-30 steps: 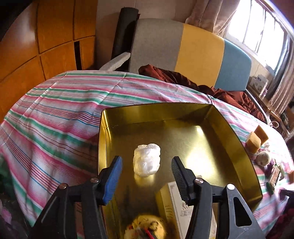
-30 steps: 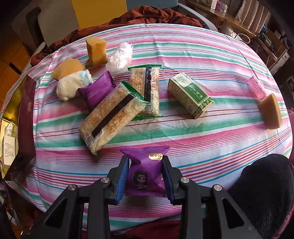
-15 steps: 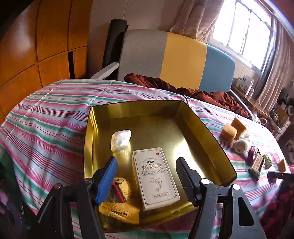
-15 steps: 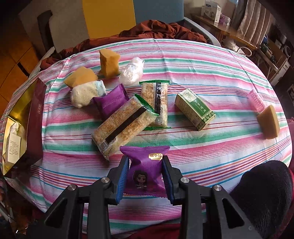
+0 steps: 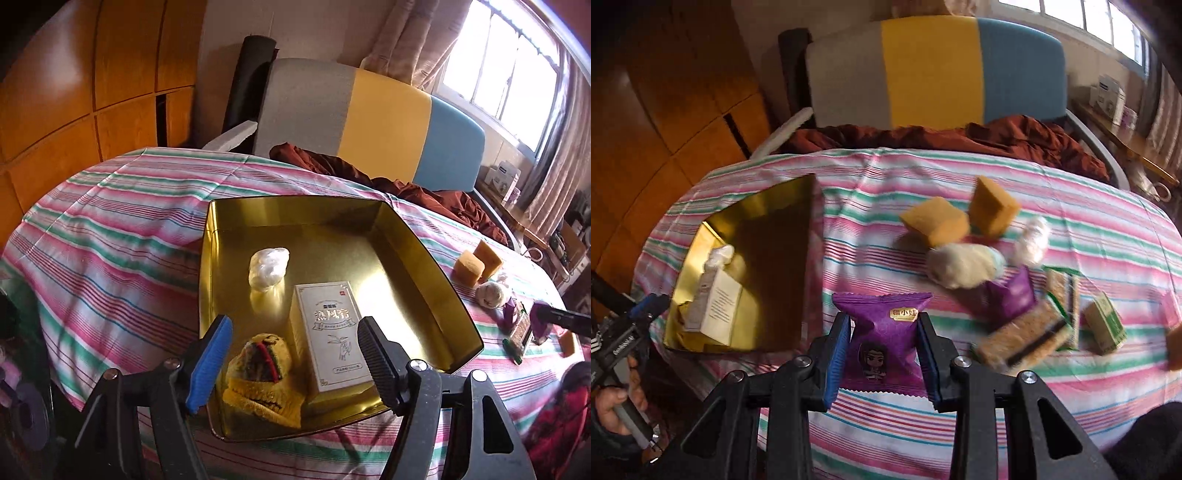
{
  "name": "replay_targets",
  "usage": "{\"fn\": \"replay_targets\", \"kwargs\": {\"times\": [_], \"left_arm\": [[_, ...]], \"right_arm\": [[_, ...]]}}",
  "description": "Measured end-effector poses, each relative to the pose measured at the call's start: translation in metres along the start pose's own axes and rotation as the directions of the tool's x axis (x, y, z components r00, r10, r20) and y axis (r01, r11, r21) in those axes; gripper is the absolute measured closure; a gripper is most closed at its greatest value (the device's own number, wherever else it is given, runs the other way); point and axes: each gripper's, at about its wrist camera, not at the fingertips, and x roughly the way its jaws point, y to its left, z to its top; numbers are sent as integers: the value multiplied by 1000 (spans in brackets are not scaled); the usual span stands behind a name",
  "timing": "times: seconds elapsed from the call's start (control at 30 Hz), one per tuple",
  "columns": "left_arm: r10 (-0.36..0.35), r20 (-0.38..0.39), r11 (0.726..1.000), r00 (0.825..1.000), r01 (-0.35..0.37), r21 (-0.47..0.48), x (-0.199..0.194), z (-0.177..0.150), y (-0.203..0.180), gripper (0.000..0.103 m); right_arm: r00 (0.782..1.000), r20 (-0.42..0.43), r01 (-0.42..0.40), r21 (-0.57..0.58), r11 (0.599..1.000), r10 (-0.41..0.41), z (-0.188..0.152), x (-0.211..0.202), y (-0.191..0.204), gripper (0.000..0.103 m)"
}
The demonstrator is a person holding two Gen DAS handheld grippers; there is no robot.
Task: Organize objects
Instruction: 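Carry the purple packet to the tray and release it with the right gripper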
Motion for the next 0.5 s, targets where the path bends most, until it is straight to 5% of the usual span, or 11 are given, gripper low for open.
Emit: {"fn": "replay_targets", "kwargs": {"times": [0.17,0.5], "left_arm": [[9,7,999,1000,-9,-31,-4,-1,12,31],[26,-12,997,1000,-27,-74,-4,-7,32,30]], "right_arm": [[991,-22,-133,-138,982,131,22,28,73,68],[968,-222,-177,-264,948,119,5,113,146,66]]}}
